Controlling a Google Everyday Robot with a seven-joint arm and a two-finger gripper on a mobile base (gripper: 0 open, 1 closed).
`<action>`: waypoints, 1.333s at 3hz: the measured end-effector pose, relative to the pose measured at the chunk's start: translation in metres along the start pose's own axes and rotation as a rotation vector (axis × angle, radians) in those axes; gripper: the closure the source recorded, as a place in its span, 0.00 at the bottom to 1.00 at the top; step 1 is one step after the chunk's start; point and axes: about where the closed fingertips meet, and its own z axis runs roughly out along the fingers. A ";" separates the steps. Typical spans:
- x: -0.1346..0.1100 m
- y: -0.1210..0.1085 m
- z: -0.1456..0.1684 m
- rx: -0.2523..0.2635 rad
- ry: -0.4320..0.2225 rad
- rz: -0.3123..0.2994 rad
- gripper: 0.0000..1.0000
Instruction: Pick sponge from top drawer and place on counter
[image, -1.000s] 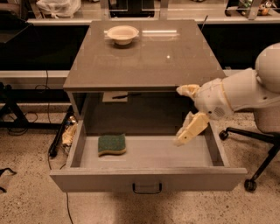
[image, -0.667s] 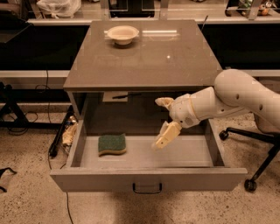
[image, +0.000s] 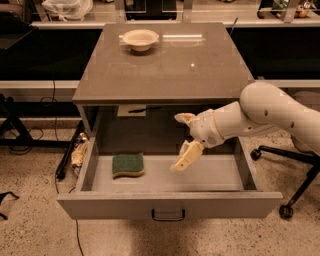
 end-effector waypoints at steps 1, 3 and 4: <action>0.009 -0.012 0.037 0.003 -0.012 -0.065 0.00; 0.015 -0.032 0.118 -0.020 -0.033 -0.180 0.00; 0.018 -0.029 0.147 -0.041 -0.038 -0.213 0.00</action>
Offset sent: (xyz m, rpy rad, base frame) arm 0.0645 0.0780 -0.0852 0.0088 -0.1654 0.1180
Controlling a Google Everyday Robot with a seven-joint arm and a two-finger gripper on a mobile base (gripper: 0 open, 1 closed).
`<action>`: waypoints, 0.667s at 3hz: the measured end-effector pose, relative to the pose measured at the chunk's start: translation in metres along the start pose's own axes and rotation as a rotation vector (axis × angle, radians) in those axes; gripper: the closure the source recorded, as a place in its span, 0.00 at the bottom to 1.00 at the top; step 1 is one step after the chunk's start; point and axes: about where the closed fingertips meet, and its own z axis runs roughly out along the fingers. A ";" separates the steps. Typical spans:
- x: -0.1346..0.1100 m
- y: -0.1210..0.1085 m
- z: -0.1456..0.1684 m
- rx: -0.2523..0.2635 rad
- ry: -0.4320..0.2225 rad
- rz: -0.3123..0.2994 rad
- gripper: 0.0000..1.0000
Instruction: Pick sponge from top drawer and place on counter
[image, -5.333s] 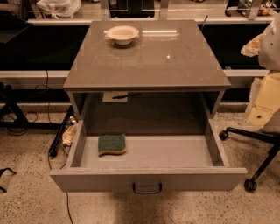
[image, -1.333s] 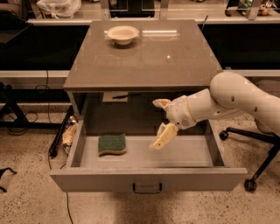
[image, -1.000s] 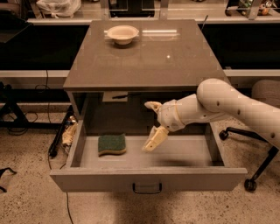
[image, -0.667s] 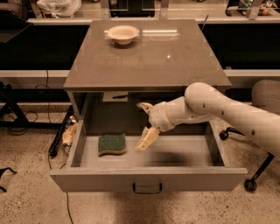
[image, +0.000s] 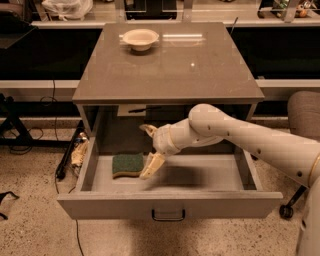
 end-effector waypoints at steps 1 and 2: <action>0.005 0.006 0.016 -0.020 0.009 -0.017 0.00; 0.006 0.013 0.028 -0.042 0.019 -0.035 0.00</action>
Offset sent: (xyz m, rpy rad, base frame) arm -0.0129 0.0267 -0.0328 -0.0495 -0.0124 0.0750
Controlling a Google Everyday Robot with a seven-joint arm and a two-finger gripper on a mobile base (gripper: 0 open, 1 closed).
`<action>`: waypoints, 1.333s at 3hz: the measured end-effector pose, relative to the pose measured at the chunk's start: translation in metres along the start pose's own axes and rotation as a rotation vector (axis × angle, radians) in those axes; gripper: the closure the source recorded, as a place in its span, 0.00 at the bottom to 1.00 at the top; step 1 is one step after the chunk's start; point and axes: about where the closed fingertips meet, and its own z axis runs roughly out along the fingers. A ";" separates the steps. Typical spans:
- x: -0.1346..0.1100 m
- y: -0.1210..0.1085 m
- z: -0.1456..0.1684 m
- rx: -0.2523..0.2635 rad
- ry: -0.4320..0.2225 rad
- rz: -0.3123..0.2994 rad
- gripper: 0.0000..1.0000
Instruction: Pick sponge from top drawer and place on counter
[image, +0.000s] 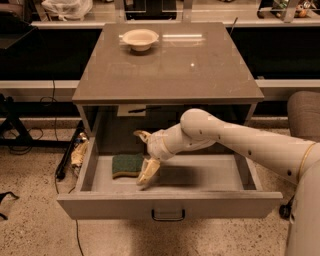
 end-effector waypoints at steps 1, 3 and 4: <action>-0.002 0.005 0.010 -0.024 0.004 -0.017 0.00; -0.004 0.009 0.018 -0.067 0.014 -0.032 0.19; -0.005 0.009 0.017 -0.080 0.013 -0.035 0.50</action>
Offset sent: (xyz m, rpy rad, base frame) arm -0.0094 0.0172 -0.0106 -0.0390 0.0082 0.0800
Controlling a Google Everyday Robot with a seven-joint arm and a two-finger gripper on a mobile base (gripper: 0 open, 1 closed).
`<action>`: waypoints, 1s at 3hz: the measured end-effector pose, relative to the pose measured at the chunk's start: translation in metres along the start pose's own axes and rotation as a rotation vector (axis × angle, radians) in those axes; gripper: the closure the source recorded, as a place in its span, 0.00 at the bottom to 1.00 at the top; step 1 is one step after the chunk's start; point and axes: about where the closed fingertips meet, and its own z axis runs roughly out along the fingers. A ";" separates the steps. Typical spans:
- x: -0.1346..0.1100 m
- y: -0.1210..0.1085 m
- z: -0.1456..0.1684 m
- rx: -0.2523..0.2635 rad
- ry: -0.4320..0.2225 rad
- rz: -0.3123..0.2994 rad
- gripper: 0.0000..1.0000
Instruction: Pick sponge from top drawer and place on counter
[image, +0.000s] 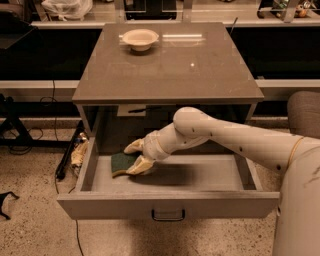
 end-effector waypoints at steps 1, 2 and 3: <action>0.002 0.001 0.003 -0.015 -0.011 0.005 0.73; -0.002 0.003 -0.008 -0.004 -0.050 0.006 0.96; -0.013 0.003 -0.047 0.062 -0.108 -0.014 1.00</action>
Offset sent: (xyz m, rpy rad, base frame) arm -0.0017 -0.0209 0.0191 0.0976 0.0124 -0.0062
